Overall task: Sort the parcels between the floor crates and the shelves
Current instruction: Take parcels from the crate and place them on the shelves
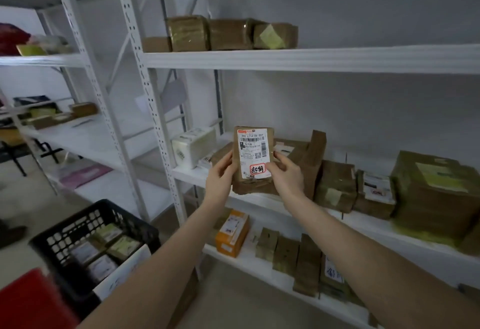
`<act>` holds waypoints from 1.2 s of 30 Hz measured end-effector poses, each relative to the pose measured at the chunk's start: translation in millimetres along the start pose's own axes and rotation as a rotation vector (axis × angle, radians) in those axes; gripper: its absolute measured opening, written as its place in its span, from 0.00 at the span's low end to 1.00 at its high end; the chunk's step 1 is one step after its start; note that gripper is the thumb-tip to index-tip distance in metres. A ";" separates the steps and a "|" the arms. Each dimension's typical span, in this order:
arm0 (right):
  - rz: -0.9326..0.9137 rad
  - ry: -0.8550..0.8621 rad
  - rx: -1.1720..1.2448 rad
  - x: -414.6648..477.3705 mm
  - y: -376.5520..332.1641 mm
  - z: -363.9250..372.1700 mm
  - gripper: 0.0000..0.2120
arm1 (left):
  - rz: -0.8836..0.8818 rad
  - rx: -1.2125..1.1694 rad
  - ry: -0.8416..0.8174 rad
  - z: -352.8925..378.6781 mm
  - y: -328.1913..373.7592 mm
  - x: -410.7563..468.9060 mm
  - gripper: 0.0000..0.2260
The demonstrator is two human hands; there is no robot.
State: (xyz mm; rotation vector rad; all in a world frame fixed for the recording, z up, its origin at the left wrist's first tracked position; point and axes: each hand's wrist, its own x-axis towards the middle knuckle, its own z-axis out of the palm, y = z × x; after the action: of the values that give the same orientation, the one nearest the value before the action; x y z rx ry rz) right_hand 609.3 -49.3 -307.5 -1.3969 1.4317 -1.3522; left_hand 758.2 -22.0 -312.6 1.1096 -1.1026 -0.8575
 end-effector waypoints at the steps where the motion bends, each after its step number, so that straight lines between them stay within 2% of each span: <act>1: 0.012 -0.029 -0.026 -2.0 9.9 14.9 0.21 | -0.032 0.005 0.019 -12.4 -12.8 -0.7 0.17; 9: 0.162 -0.235 -0.120 -8.5 76.8 166.5 0.21 | -0.298 -0.017 0.145 -133.0 -105.5 9.3 0.24; 13: 0.204 -0.397 -0.141 -13.8 101.1 264.2 0.20 | -0.371 -0.001 0.295 -212.8 -145.9 15.8 0.22; 21: 0.268 -0.642 -0.152 -37.2 132.1 445.7 0.21 | -0.491 0.032 0.482 -365.2 -198.3 37.2 0.19; 32: 0.259 -0.989 -0.289 -3.8 190.8 627.2 0.24 | -0.617 0.109 0.756 -471.1 -280.2 89.9 0.19; 36: 0.280 -1.134 -0.351 11.0 222.7 682.6 0.29 | -0.723 0.173 0.831 -506.7 -321.8 112.6 0.25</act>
State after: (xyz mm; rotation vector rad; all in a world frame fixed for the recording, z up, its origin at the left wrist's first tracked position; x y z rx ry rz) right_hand 1212.4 -223.1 -656.4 -1.6644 0.9930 -0.0070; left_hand 1275.5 -82.6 -631.5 1.8305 -0.0603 -0.7149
